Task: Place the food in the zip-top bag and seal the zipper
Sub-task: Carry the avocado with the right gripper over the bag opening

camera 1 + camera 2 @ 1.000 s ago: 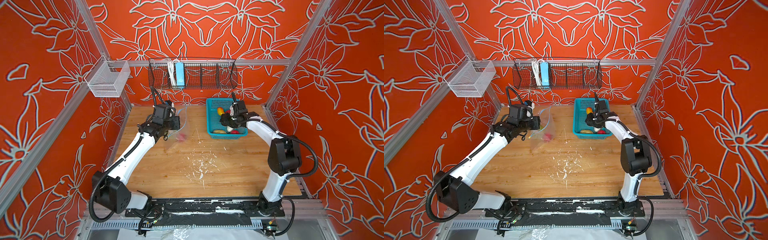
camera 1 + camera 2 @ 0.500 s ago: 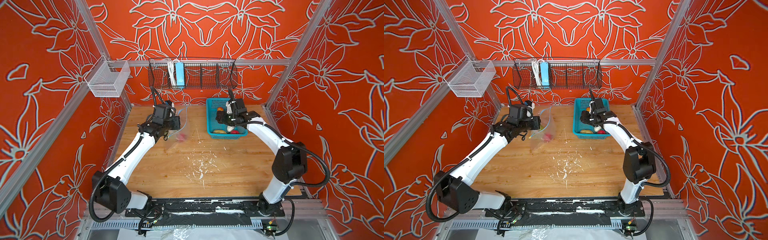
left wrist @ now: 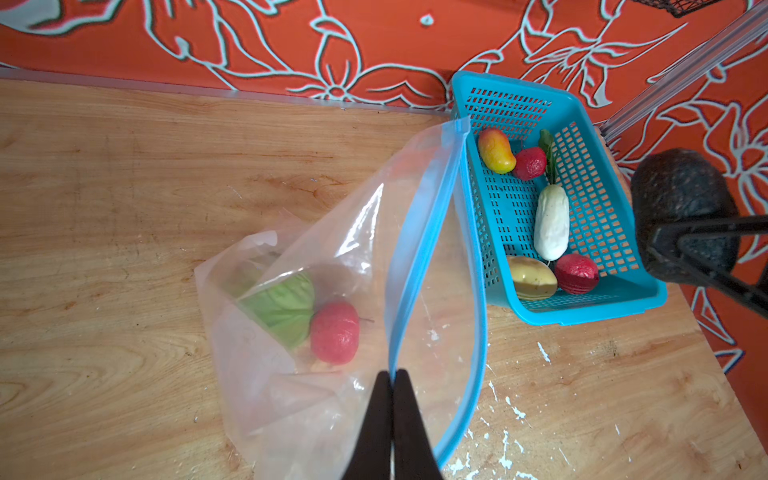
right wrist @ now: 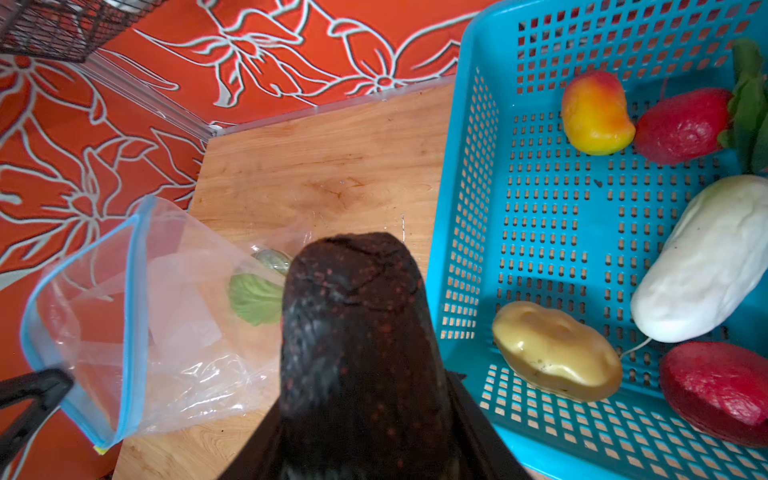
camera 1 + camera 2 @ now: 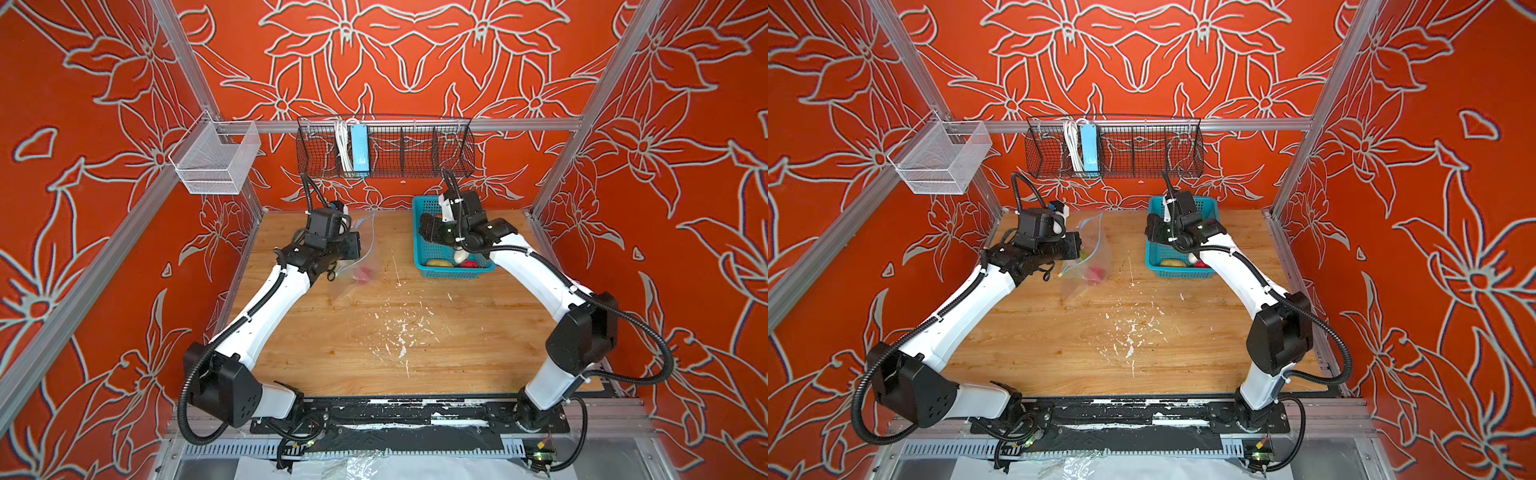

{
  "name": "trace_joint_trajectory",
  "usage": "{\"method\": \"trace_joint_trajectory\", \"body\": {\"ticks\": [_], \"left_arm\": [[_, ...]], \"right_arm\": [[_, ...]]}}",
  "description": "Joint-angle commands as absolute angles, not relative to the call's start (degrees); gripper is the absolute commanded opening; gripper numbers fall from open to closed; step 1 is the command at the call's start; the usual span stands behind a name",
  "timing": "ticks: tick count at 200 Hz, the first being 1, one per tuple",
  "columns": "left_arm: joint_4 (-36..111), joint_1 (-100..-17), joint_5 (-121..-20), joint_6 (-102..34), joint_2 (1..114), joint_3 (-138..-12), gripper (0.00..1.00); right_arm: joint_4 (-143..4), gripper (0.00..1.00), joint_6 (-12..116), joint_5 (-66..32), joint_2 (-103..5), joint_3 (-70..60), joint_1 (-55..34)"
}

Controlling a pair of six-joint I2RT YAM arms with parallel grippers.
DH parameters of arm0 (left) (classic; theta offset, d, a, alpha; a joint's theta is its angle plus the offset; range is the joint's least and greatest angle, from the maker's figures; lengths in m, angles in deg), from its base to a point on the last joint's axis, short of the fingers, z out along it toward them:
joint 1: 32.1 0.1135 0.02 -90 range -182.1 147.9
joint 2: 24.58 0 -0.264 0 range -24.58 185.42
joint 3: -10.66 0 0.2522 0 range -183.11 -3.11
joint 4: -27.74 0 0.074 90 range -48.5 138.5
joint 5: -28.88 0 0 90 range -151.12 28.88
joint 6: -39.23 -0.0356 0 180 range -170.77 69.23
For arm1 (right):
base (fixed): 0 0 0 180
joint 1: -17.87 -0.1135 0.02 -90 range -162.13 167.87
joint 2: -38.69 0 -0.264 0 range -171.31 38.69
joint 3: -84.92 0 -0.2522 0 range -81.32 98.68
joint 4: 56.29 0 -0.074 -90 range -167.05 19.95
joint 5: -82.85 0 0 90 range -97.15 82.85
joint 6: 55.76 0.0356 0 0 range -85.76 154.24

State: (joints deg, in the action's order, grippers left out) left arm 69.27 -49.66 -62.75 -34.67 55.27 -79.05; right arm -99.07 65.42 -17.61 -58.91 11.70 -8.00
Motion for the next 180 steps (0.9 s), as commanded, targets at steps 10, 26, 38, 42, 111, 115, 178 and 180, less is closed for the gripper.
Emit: {"method": "trace_joint_trajectory", "body": {"ticks": [10, 26, 38, 42, 111, 115, 178, 180], "left_arm": [[68.9, -49.4, -63.2, -34.5, 53.8, -78.9, 0.0], [68.8, -49.4, -63.3, -34.5, 53.9, -78.9, 0.0], [68.9, -49.4, -63.3, -34.5, 53.9, -79.0, 0.0], [68.9, -49.4, -63.3, -34.5, 53.9, -79.0, 0.0], [69.1, -49.4, -63.1, -34.3, 53.9, -79.0, 0.0], [69.2, -49.4, -62.9, -34.3, 54.0, -79.1, 0.0], [69.4, -49.4, -63.8, -34.3, 53.6, -79.2, 0.0], [69.4, -49.4, -63.9, -34.3, 53.5, -79.2, 0.0]], "right_arm": [[-98.4, 0.38, 66.4, -17.6, -58.4, 15.3, -10.3], [-98.3, 0.38, 66.6, -17.9, -59.0, 16.3, -11.4], [-98.2, 0.38, 66.7, -17.9, -59.3, 17.1, -12.2], [-98.3, 0.38, 66.9, -17.8, -59.4, 17.3, -12.5], [-98.1, 0.37, 69.9, -16.5, -61.0, 20.8, -16.9], [-98.2, 0.37, 70.2, -16.2, -61.1, 21.0, -17.2], [-98.2, 0.37, 72.8, -16.0, -64.8, 24.7, -21.2], [-98.2, 0.37, 72.8, -16.0, -64.8, 24.8, -21.3]]}}
